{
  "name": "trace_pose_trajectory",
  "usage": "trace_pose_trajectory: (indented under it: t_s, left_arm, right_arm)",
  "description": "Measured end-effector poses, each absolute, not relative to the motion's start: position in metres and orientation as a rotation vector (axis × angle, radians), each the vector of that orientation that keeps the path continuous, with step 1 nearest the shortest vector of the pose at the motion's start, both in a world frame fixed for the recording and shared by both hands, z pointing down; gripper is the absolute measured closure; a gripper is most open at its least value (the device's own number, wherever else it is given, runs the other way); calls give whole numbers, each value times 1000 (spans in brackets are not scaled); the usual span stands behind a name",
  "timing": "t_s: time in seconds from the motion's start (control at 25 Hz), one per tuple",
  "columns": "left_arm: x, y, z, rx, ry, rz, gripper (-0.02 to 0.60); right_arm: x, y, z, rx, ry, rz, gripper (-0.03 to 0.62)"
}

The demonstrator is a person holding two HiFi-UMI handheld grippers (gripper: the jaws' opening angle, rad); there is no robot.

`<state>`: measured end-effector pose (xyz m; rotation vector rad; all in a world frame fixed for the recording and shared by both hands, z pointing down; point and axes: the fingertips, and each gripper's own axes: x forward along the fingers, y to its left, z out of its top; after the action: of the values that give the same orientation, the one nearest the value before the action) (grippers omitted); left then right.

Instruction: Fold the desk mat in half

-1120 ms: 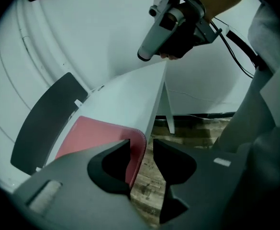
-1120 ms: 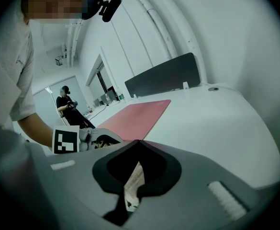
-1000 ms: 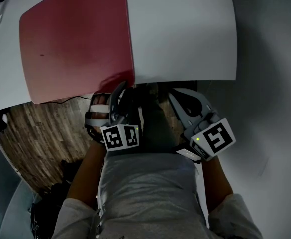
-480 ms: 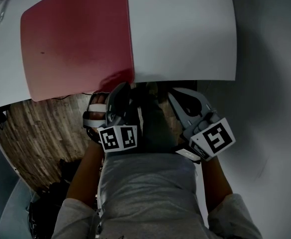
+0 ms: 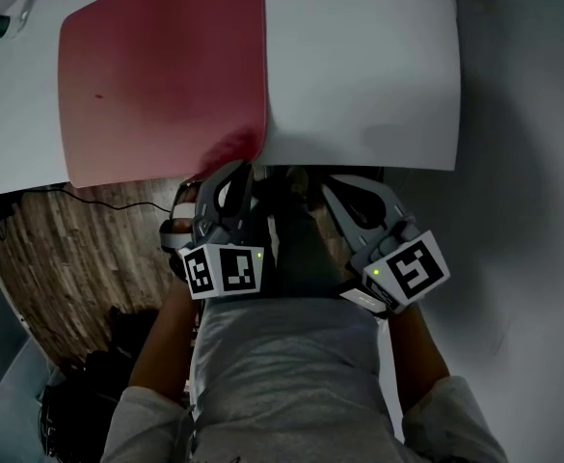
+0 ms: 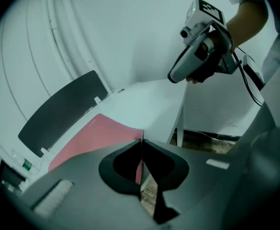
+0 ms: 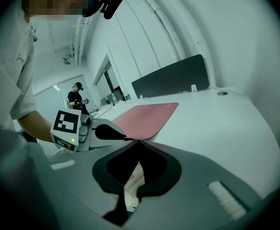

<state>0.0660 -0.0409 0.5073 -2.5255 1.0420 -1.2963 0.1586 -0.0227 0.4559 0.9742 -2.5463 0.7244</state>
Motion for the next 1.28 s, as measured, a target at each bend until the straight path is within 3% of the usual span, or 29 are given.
trace_pose_trajectory:
  t_s: [0.4,1.28]
  left_arm:
    - [19,-61,476,-2862,1491,-988,546]
    - [-137,-79,444,-2812,1403,-935,545]
  right_arm:
    - [122,-33,441,852,-2599,706,588]
    - [-21,-52,432,977,-2540,618,588]
